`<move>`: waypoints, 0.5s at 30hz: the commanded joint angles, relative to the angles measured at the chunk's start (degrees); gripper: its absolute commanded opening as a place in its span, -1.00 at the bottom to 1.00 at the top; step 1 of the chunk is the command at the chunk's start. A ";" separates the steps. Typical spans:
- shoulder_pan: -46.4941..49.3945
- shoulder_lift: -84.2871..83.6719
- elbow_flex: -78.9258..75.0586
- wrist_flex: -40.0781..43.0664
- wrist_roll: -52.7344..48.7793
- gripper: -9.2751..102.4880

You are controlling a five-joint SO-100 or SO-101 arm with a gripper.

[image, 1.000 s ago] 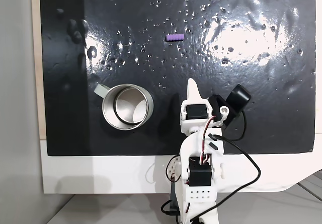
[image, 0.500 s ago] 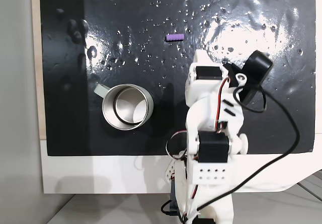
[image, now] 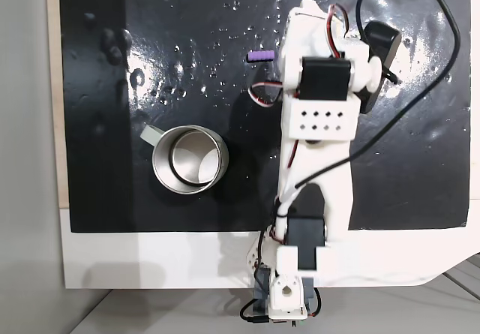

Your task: Grasp a pengrip and put it in the cup.

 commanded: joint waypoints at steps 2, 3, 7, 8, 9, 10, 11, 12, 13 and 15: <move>-0.53 -6.77 -9.58 2.81 0.53 -0.36; -0.70 -8.09 -9.58 2.81 0.53 -0.35; -1.14 -13.27 -10.37 2.29 1.14 -0.35; -1.32 -14.68 -11.07 2.29 1.23 -0.35; -1.58 -16.00 -11.78 2.29 1.23 -0.35; -1.76 -17.23 -12.57 2.29 1.23 -0.35; -2.11 -18.46 -13.27 2.29 1.32 -0.35; -2.46 -19.69 -14.15 2.29 1.32 -0.35; -2.81 -20.83 -15.03 2.29 1.32 -0.35; -3.78 -22.94 -16.79 2.29 1.32 -0.35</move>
